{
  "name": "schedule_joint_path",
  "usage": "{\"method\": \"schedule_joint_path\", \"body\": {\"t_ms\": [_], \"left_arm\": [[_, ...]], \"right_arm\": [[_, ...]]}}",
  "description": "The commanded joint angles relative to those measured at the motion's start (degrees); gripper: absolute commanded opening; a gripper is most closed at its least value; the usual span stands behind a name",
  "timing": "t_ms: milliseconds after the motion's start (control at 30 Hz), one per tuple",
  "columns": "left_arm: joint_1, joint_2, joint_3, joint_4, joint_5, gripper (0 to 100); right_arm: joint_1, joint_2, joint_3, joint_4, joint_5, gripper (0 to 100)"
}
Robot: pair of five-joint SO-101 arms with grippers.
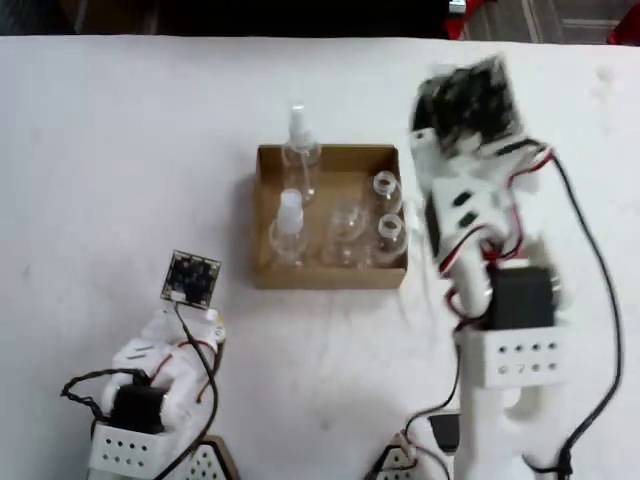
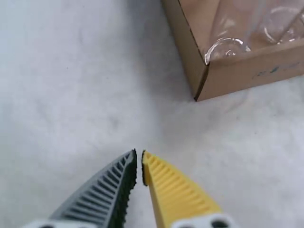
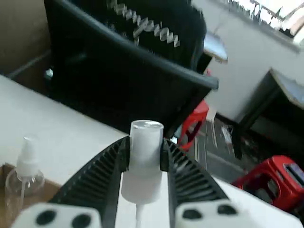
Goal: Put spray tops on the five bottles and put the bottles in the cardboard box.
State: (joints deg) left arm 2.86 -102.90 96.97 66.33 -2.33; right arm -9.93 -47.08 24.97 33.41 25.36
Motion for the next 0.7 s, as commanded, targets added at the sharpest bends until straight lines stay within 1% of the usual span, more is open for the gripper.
{"method": "schedule_joint_path", "body": {"t_ms": [0,100,200,333,500,667], "left_arm": [[-0.40,-0.40,0.09,1.67,-0.70,2],[-0.13,-0.40,0.09,2.29,-0.70,2],[-0.13,-0.40,0.09,2.29,-0.70,2],[-0.13,-0.40,0.09,2.29,-0.70,2],[-0.31,-0.40,0.09,2.29,-0.70,2],[-0.31,-0.40,0.09,2.29,-0.70,2]], "right_arm": [[-5.58,-4.00,9.32,-16.22,-0.35,1.5],[-8.75,-4.09,14.15,-24.13,-0.35,1.5],[-10.42,-4.00,15.47,-28.53,-0.35,1.5],[-12.09,-4.00,15.74,-26.77,-0.35,1.5],[-10.33,-1.45,15.74,-25.71,-0.62,1.5],[-7.87,-1.19,15.56,-25.27,-8.44,1.5]]}}
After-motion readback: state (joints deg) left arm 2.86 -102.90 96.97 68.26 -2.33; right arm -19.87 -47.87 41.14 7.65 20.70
